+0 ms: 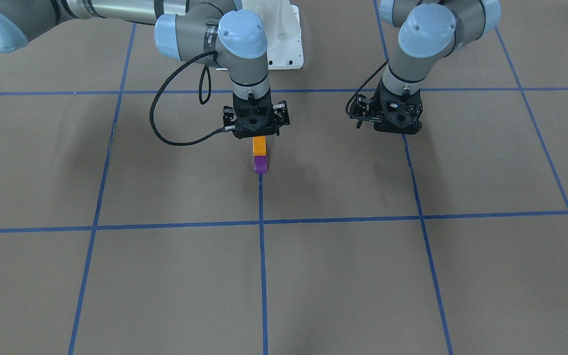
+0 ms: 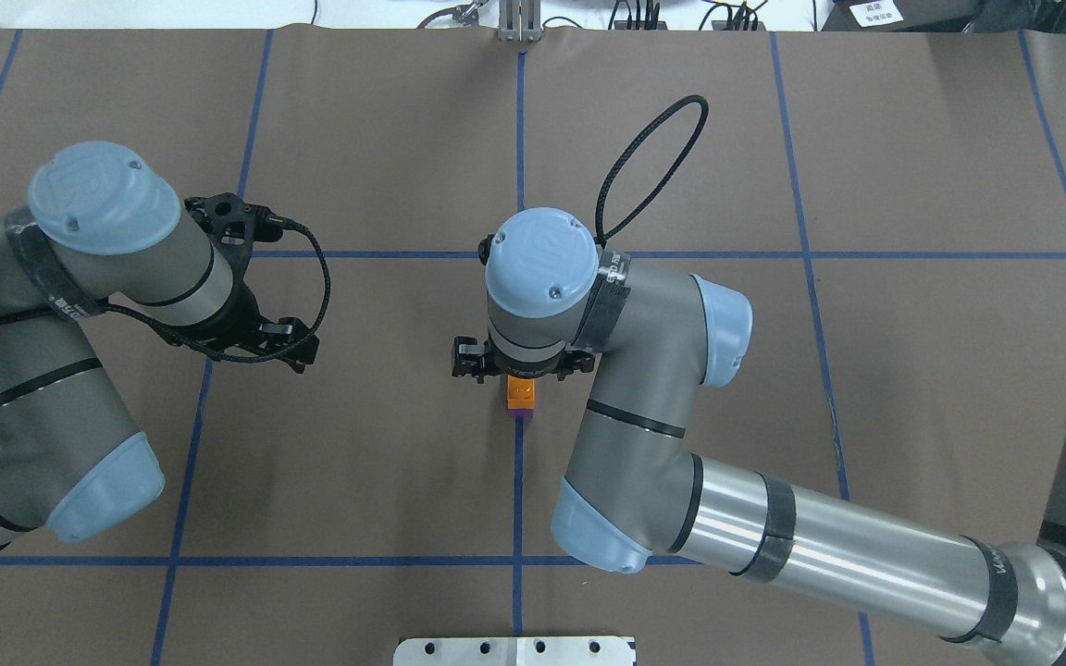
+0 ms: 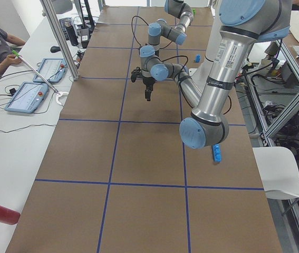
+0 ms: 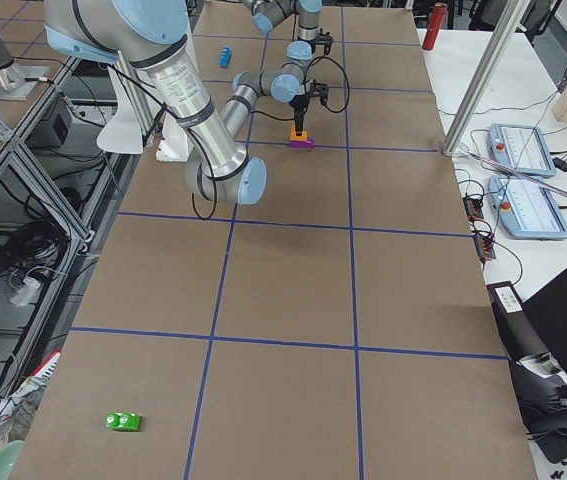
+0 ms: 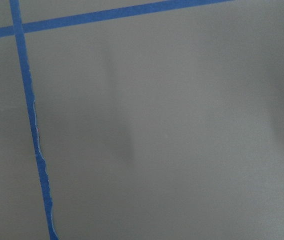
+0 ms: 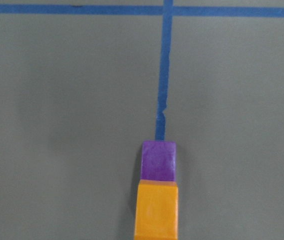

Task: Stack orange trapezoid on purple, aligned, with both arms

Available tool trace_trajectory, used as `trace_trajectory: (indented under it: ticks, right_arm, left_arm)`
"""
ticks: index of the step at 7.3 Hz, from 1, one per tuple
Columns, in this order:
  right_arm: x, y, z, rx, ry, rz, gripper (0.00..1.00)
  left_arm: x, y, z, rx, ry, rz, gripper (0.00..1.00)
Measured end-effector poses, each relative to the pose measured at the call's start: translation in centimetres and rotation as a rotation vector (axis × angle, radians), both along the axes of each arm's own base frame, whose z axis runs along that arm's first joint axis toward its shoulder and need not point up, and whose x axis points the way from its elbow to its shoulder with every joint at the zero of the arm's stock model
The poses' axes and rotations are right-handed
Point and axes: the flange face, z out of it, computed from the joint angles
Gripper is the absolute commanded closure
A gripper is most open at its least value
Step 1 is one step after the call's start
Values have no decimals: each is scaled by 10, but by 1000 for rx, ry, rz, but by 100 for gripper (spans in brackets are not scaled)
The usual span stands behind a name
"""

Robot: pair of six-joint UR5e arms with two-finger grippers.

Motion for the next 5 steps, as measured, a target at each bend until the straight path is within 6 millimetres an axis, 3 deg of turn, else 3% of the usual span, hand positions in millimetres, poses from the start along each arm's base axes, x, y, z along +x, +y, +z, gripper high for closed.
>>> trace_trajectory:
  ticks: [1, 2, 4, 5]
  right_arm:
    - [30, -7, -1, -30, -1, 9, 0]
    - [64, -13, 15, -51, 4, 28, 0]
    - [134, -27, 69, -88, 24, 59, 0]
    - [167, -38, 97, -101, 39, 61, 0]
  left_arm:
    - [-7, 0, 1, 4, 3, -5, 0]
    - [-19, -2, 6, 12, 0, -9, 0]
    - [-57, -18, 29, 52, -18, 7, 0]
    - [-89, -32, 47, 72, -20, 31, 0]
